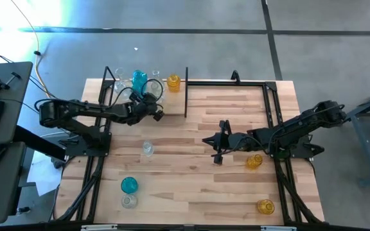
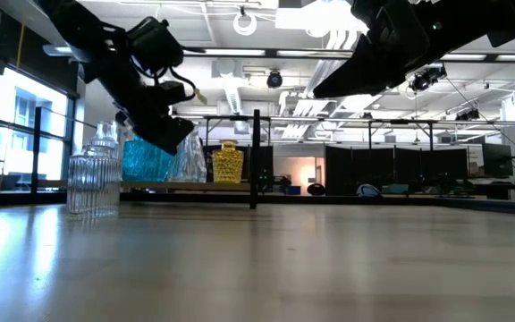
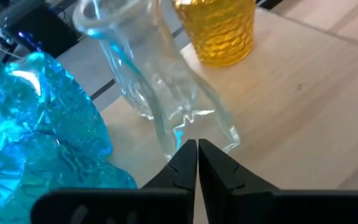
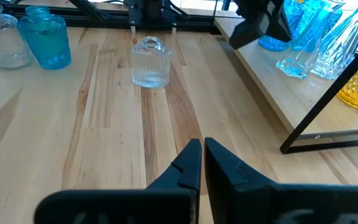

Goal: Sort vases onto shelf
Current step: Put the transparent vase on the shelf aligned with the other transparent vase

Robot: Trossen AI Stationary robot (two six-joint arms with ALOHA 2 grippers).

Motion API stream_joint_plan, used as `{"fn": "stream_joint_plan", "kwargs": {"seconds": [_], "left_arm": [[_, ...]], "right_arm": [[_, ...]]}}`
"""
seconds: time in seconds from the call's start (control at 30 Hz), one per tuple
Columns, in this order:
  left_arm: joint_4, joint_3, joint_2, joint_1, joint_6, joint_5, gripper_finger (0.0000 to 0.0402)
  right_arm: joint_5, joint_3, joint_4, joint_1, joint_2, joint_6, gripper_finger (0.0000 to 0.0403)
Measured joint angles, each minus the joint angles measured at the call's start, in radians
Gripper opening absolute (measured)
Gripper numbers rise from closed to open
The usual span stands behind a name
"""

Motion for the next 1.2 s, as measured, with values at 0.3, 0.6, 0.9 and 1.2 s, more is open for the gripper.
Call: {"fn": "stream_joint_plan", "kwargs": {"seconds": [0.3,0.6,0.9,1.2], "left_arm": [[0.019,0.0,0.017,0.025,-0.008,-0.002,0.0001],[0.041,0.0,0.017,0.053,0.001,-0.001,0.0001],[0.039,0.0,0.014,0.05,0.019,0.025,0.0],[-0.002,0.0,-0.009,0.013,-0.003,0.136,0.0]], "right_arm": [[0.0,0.0,0.0,0.0,0.0,0.0,0.0002],[0.0,0.0,0.0,0.0,0.0,0.0,0.0002],[0.0,0.0,0.0,0.0,0.0,0.0,0.0002],[0.0,0.0,0.0,0.0,0.0,0.0,0.0002]]}}
